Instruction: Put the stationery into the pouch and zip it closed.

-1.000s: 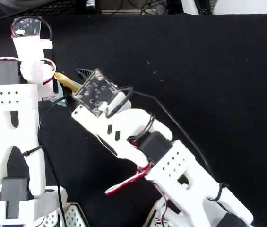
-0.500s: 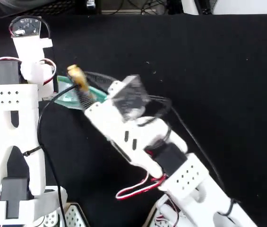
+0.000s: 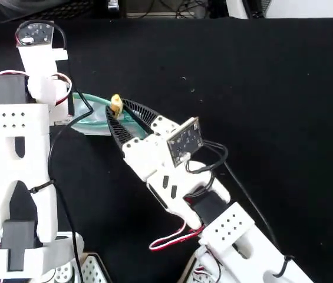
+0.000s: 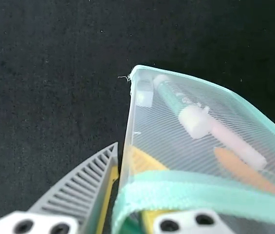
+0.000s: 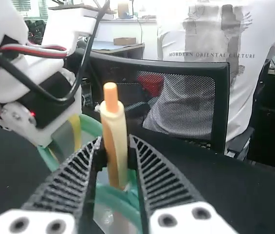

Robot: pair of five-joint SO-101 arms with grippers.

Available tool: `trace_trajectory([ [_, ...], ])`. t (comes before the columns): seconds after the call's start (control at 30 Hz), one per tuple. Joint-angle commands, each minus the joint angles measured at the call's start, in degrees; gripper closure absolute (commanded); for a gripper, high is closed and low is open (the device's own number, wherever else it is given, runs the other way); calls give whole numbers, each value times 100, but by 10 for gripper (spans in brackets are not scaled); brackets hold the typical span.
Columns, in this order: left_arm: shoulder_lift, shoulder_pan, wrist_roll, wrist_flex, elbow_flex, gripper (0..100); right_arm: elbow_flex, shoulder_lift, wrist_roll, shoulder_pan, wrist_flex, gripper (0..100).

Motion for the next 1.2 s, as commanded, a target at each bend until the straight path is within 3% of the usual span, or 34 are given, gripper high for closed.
trace_trajectory([
  [0.0, 18, -75, 0, 26, 13, 968, 268, 48, -53, -149, 18, 986],
  [0.17, 18, -92, 0, 26, 13, 968, 690, 13, -44, -527, 18, 986],
  [0.37, 18, -75, 0, 26, 13, 968, 796, 13, 167, -264, 193, 980],
  [0.43, 18, -84, 0, 26, 13, 968, 453, 13, 501, -202, 738, 919],
  [0.53, 18, -84, 0, 26, 13, 968, -356, 13, 554, -229, 1925, 752],
  [0.6, 18, -84, 0, 26, 13, 968, -989, 13, 563, -255, 2629, 711],
  [0.8, 18, -101, 0, 26, 13, 968, -2299, 13, 589, -255, 3710, 776],
  [1.07, 18, -110, -9, 35, 13, 968, -2237, 13, 598, -255, 3490, 968],
  [1.17, 18, -110, -9, 35, 13, 968, -2246, 13, 607, -246, 3138, 985],
])
